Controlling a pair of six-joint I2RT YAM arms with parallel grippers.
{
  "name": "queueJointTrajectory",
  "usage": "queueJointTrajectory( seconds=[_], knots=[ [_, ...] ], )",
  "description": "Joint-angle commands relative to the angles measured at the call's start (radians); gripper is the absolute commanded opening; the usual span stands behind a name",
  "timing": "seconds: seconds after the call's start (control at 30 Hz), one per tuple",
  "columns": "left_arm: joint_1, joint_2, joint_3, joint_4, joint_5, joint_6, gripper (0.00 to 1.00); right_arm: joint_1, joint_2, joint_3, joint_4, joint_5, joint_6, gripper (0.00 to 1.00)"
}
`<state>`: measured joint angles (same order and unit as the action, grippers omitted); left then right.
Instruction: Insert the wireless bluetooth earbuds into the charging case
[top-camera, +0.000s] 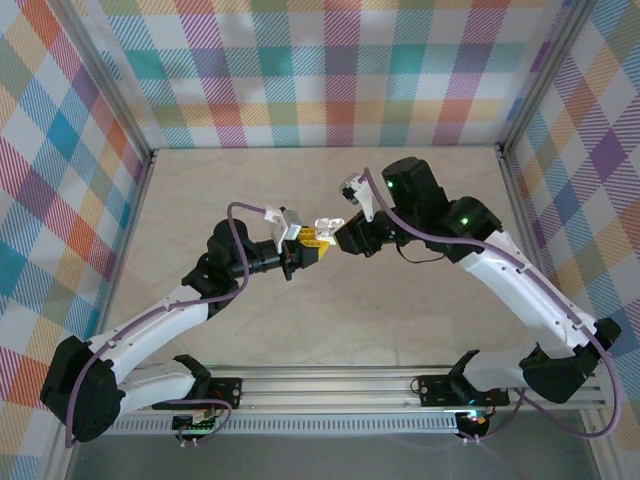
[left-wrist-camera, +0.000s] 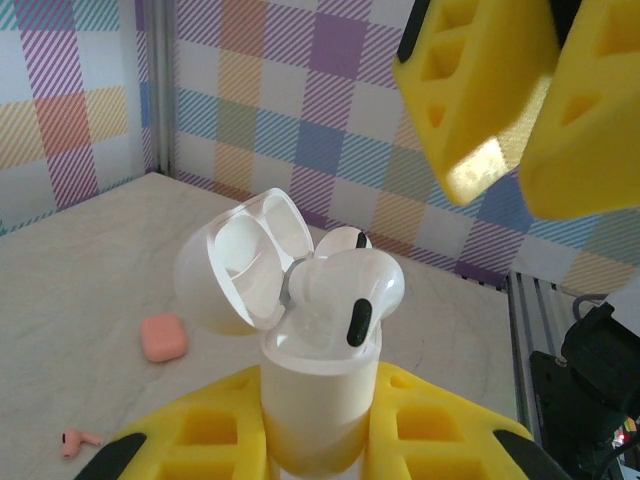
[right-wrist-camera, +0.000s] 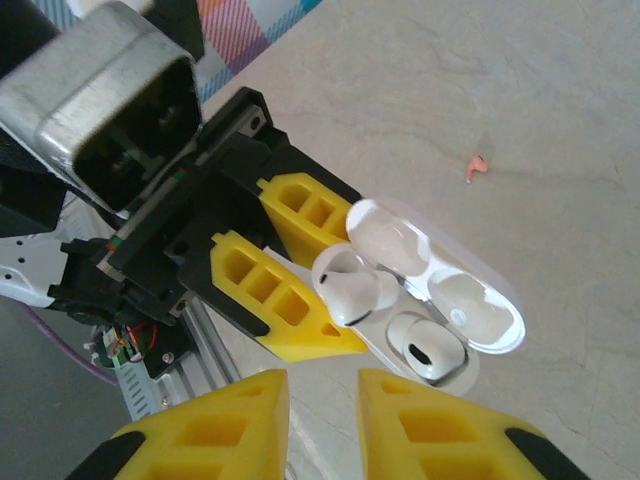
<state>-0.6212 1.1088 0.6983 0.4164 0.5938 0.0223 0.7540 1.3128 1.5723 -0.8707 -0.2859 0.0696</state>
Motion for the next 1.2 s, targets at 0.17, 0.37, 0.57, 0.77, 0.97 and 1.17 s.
queueJointTrajectory(
  seconds=[0.17, 0.37, 0.57, 0.77, 0.97, 1.17],
  knots=[
    [-0.008, 0.013, 0.047, 0.022, 0.032, -0.009, 0.00, 0.005, 0.036, 0.067, -0.012, -0.050, -0.012, 0.25],
    [-0.007, 0.019, 0.046, 0.027, 0.026, -0.006, 0.00, 0.006, 0.088, 0.095, -0.022, -0.109, 0.001, 0.15],
    [-0.006, 0.021, 0.044, 0.028, 0.021, -0.001, 0.00, 0.007, 0.122, 0.108, -0.039, -0.130, -0.004, 0.14],
    [-0.005, 0.033, 0.050, 0.036, 0.026, -0.001, 0.00, 0.006, 0.151, 0.120, -0.042, -0.101, -0.014, 0.14],
    [-0.005, 0.042, 0.054, 0.040, 0.035, -0.002, 0.00, 0.007, 0.173, 0.138, -0.043, -0.069, -0.022, 0.14],
    [-0.005, 0.039, 0.050, 0.039, 0.034, -0.004, 0.00, 0.007, 0.175, 0.144, -0.048, -0.060, -0.030, 0.13]
  ],
)
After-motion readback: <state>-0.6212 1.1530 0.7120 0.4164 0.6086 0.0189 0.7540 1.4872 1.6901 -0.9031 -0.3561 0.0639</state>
